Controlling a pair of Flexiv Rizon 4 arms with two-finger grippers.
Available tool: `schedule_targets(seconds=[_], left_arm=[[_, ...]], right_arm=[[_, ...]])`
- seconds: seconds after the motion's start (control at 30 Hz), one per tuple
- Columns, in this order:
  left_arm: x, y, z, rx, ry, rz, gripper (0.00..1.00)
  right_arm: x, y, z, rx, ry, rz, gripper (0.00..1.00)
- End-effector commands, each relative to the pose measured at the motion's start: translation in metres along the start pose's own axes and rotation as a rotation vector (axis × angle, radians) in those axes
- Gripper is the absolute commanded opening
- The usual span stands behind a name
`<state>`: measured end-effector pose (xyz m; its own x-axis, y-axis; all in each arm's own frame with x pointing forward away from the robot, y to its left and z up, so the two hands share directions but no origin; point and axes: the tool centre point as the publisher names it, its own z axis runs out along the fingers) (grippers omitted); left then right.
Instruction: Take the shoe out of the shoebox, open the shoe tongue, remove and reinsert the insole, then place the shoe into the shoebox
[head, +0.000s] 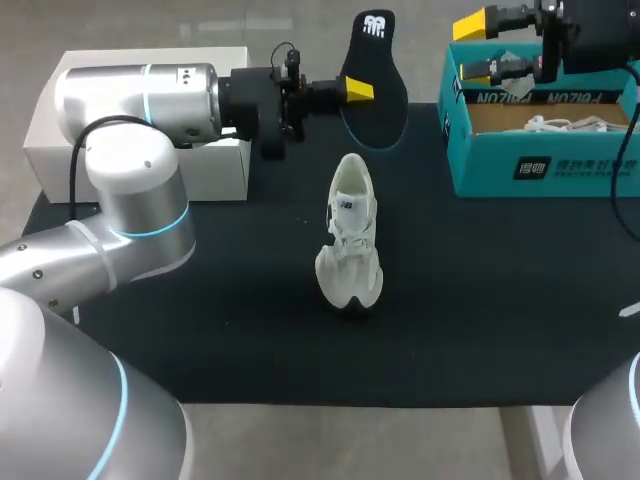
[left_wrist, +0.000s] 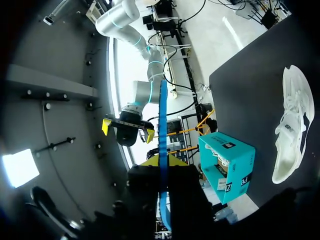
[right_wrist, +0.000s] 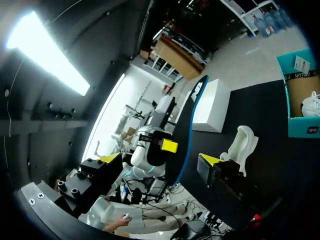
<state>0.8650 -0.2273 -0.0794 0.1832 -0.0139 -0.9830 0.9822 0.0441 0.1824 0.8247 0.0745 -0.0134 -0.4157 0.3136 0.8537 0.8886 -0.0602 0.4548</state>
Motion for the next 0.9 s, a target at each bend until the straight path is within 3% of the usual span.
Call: schedule_targets(seconds=[0.03,0.33,0.5,0.9], left_arm=[[-0.001,-0.005,-0.004,-0.005,0.002,0.001,0.00],[-0.002,-0.009,-0.008,0.008,0.000,-0.028,0.00],[-0.002,-0.009,-0.009,0.016,0.007,-0.027,0.00],[-0.001,-0.008,-0.015,0.010,0.019,-0.032,0.00]], right_arm=[[0.006,-0.009,-0.004,-0.199,-0.022,0.003,1.00],[0.006,-0.009,-0.004,-0.199,-0.022,0.003,1.00],[-0.016,-0.023,0.001,-0.161,-0.001,0.078,1.00],[-0.038,-0.029,-0.027,-0.056,-0.049,0.113,1.00]])
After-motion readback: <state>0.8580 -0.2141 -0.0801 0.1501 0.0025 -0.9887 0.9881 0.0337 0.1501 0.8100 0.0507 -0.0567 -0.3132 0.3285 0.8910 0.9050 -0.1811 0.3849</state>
